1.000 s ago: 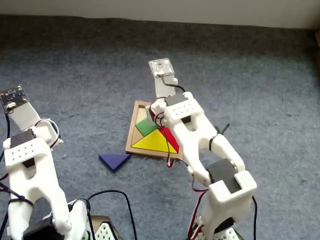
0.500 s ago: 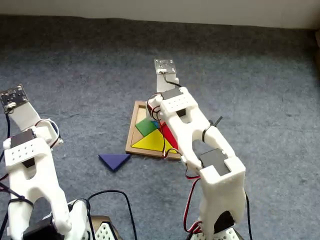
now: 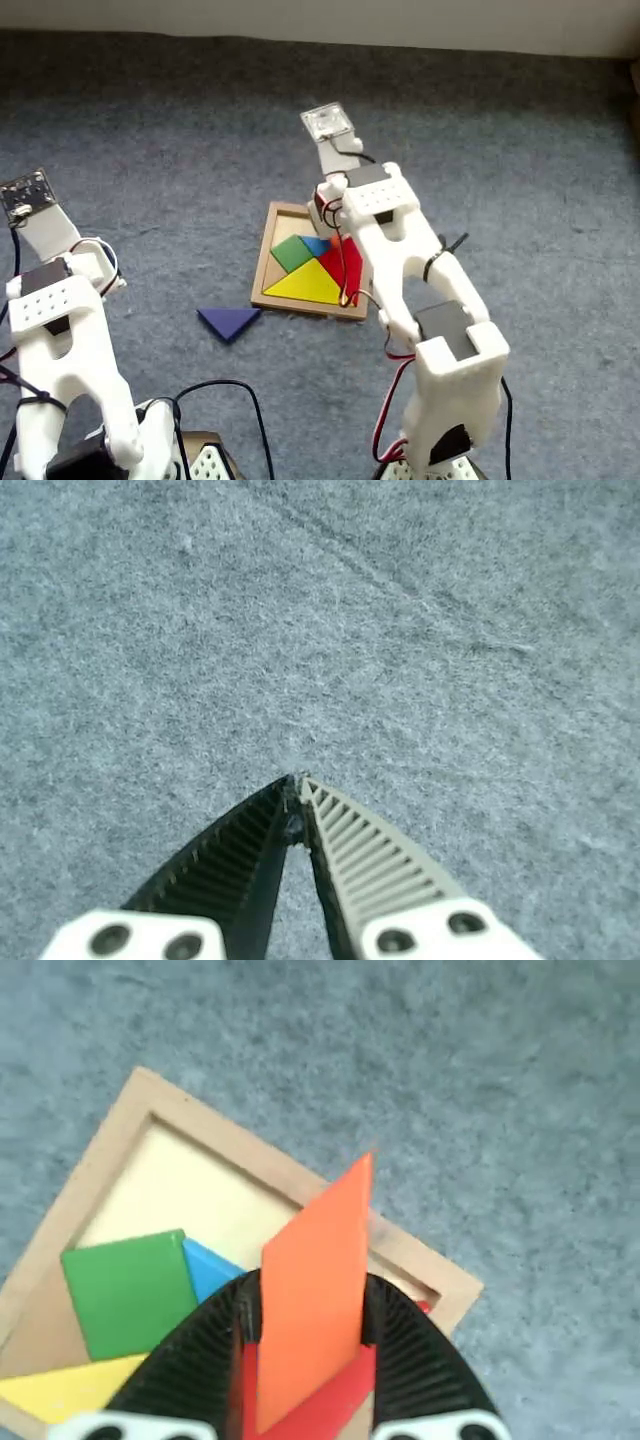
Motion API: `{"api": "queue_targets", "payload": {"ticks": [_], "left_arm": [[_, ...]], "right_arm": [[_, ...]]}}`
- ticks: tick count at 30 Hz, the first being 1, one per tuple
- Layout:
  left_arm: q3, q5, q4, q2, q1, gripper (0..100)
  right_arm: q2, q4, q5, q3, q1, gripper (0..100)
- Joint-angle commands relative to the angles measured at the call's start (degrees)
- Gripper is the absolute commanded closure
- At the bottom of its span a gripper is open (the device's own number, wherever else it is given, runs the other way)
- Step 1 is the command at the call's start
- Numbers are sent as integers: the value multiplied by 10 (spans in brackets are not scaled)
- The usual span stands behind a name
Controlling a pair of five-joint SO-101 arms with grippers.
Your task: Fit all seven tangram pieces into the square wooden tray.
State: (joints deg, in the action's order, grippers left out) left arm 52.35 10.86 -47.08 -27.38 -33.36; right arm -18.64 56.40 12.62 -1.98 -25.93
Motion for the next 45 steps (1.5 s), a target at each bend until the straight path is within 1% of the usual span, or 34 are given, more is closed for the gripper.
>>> {"api": "queue_targets", "payload": {"ticks": [1,3,6,7,10,11,19,21,23,26,28,35,41,45], "left_arm": [[-5,1,10,-14,10,992],[-5,1,11,-14,10,992],[-4,1,20,-13,10,992],[-4,1,21,-13,10,992],[-4,1,21,-13,10,992],[-4,1,21,-13,10,992],[-4,1,21,-13,10,992],[-4,1,21,-13,10,992],[-4,1,21,-13,10,992],[-4,1,21,-13,10,992],[-4,1,21,-13,10,992],[-4,1,21,-13,10,992],[-4,1,21,-13,10,992],[-4,1,21,-13,10,992]], "right_arm": [[46,15,126,-17,9,994],[46,15,178,-33,7,989],[50,20,184,-40,7,973],[50,29,180,-40,7,949],[50,58,120,-39,7,861],[51,58,105,-38,7,848],[51,58,91,-38,-21,843],[51,63,61,-25,-22,842],[49,103,42,7,-22,828],[47,153,40,52,-23,775],[47,152,43,72,-31,772],[50,156,44,68,-44,772],[45,155,44,52,-44,841],[45,152,44,17,-47,846]]}}
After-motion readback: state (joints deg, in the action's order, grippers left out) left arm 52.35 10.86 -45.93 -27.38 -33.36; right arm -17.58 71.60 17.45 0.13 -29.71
